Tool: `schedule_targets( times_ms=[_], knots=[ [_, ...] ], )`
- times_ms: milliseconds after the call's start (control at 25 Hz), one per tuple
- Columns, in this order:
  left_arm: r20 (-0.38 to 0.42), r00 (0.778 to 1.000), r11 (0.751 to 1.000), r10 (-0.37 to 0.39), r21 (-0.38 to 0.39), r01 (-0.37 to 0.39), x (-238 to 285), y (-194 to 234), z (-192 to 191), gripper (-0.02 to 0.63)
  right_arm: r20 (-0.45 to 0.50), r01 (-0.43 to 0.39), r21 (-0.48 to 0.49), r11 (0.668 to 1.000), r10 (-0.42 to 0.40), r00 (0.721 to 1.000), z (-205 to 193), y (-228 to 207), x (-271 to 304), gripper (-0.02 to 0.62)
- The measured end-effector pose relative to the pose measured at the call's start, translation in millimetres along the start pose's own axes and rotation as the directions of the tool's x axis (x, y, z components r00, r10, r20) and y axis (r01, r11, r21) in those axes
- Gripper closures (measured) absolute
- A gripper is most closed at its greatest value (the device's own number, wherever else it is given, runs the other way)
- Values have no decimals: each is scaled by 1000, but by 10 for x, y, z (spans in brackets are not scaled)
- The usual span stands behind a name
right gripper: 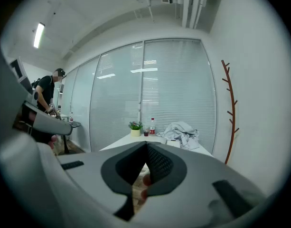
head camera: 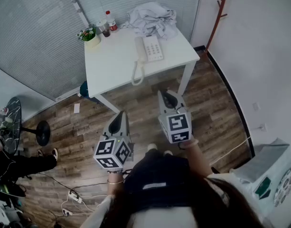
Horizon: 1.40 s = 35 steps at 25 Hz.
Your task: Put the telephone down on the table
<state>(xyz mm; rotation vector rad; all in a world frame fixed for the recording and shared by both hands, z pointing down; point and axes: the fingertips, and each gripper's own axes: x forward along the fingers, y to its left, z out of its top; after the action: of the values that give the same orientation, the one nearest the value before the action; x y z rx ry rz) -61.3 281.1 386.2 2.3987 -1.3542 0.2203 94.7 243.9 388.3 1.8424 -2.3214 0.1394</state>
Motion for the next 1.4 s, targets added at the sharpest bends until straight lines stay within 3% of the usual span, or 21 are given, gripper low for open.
schedule_targets(
  times_ms=[760, 1400],
  knots=[
    [-54, 990, 990, -133, 35, 135, 285, 246, 8, 607, -21, 55, -8, 998, -55, 998, 44, 201, 304, 597],
    [-31, 997, 996, -77, 40, 78, 782, 561, 244, 607, -18, -3, -10, 1000, 3, 1000, 124, 63, 1050, 595]
  ],
)
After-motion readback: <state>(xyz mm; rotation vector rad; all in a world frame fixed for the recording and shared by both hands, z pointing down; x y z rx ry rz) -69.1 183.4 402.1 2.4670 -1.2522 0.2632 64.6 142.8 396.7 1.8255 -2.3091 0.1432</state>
